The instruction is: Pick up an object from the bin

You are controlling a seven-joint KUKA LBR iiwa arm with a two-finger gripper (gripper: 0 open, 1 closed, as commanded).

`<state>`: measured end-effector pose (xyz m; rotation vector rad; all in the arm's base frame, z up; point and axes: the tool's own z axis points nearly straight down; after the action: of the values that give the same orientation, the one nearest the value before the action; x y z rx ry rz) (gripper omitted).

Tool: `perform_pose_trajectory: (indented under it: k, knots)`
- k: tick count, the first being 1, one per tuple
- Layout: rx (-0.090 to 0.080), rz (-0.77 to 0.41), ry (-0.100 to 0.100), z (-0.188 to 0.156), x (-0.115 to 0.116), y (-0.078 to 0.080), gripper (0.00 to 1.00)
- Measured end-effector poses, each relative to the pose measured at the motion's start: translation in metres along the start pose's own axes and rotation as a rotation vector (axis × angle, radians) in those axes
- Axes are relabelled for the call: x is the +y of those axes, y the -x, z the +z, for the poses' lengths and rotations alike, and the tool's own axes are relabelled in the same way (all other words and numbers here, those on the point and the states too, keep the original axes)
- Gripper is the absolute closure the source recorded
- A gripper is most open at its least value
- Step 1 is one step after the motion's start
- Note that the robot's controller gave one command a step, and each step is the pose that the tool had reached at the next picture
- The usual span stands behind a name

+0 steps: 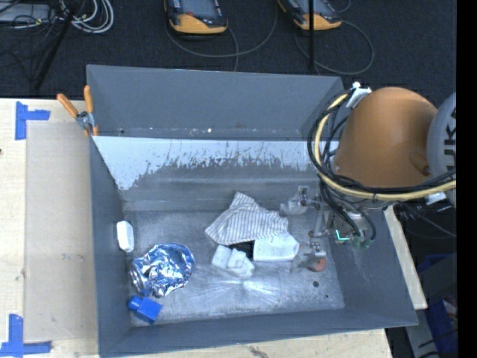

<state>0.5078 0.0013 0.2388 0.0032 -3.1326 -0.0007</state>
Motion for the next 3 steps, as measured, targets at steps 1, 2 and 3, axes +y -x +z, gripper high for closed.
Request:
perform_pose_trajectory:
  k: [1,2,3]
  knots:
    - [-0.008,0.0,0.0,-0.004,0.0,0.001,0.0]
    - [-0.026,0.055,0.0,0.155,0.021,0.014,1.0]
    - [-0.027,0.055,0.0,0.155,0.021,0.014,1.0]
